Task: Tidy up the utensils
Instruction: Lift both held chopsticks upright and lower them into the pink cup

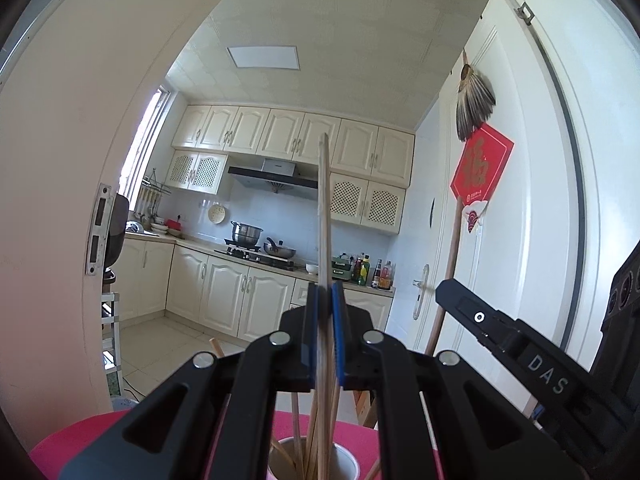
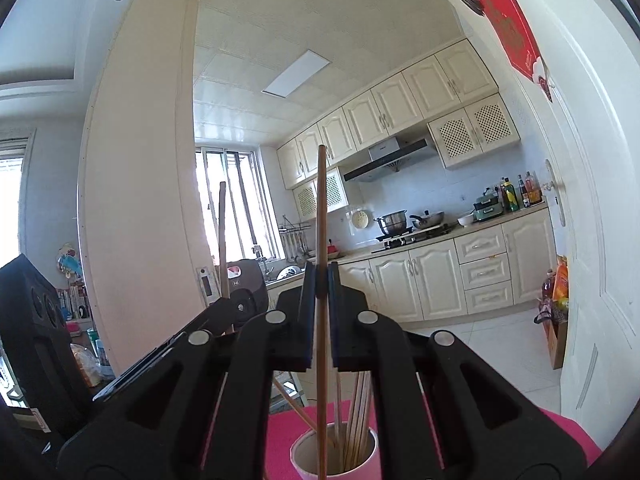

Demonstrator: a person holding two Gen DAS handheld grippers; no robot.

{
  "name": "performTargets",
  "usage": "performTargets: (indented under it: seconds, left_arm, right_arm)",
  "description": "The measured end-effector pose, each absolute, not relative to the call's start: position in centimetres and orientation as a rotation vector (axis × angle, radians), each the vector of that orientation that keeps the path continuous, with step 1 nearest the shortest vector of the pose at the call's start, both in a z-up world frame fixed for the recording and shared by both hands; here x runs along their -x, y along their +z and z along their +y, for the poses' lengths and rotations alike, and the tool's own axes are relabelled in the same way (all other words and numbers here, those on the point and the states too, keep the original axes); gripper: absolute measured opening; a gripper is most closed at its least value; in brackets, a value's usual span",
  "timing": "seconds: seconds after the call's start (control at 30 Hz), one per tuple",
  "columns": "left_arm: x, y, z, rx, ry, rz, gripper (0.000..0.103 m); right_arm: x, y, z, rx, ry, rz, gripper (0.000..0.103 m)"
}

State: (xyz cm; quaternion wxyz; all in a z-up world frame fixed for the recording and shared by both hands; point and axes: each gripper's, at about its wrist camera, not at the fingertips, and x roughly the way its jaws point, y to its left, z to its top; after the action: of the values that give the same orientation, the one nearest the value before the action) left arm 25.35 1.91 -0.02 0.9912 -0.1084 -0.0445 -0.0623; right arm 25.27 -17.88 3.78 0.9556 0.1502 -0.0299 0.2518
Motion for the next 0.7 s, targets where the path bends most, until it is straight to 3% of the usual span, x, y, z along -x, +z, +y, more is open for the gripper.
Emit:
performTargets:
  seconds: [0.7]
  left_arm:
    - [-30.0, -2.6, 1.5, 0.228, -0.115, 0.005, 0.007]
  right_arm:
    - [-28.3, 0.9, -17.5, -0.318, 0.487, 0.008, 0.006]
